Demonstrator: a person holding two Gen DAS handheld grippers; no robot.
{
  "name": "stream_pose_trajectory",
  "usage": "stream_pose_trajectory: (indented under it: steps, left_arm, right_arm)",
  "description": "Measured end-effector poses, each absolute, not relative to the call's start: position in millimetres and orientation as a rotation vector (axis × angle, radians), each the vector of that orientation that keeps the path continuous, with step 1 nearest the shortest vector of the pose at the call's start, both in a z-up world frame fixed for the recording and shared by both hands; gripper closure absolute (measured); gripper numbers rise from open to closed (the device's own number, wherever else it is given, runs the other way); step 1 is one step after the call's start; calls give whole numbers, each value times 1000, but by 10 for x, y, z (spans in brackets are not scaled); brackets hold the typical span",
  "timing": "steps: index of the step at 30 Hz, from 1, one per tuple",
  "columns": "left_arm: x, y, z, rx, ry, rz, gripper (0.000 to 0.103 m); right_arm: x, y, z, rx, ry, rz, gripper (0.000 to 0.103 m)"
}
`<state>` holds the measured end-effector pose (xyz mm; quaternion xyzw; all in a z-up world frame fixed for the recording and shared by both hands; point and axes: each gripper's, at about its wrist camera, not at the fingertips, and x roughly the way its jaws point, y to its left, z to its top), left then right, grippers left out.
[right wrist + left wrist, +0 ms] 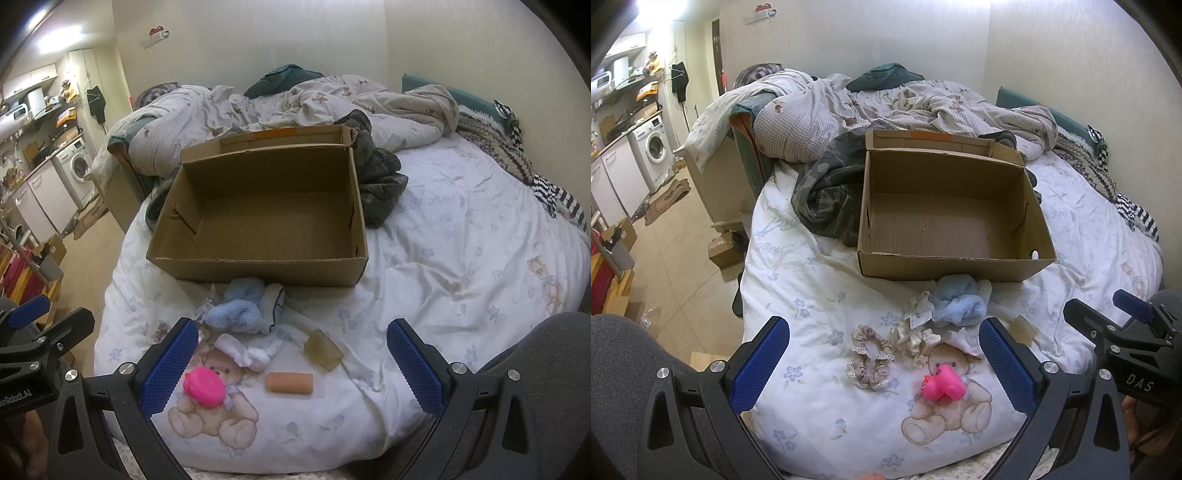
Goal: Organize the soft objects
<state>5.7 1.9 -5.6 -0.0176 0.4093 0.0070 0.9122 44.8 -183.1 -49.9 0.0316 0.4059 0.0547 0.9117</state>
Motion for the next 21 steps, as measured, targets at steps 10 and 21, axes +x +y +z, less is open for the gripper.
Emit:
stream_pose_trajectory:
  steps: [10,21]
  left_arm:
    - [40,27,-58,-31,842,16,0]
    - [40,21,-55,-30,841,16,0]
  right_arm:
    - [449,-1826,-502,65,837,111,0]
    - [457,-1825,-496,63,838,112,0]
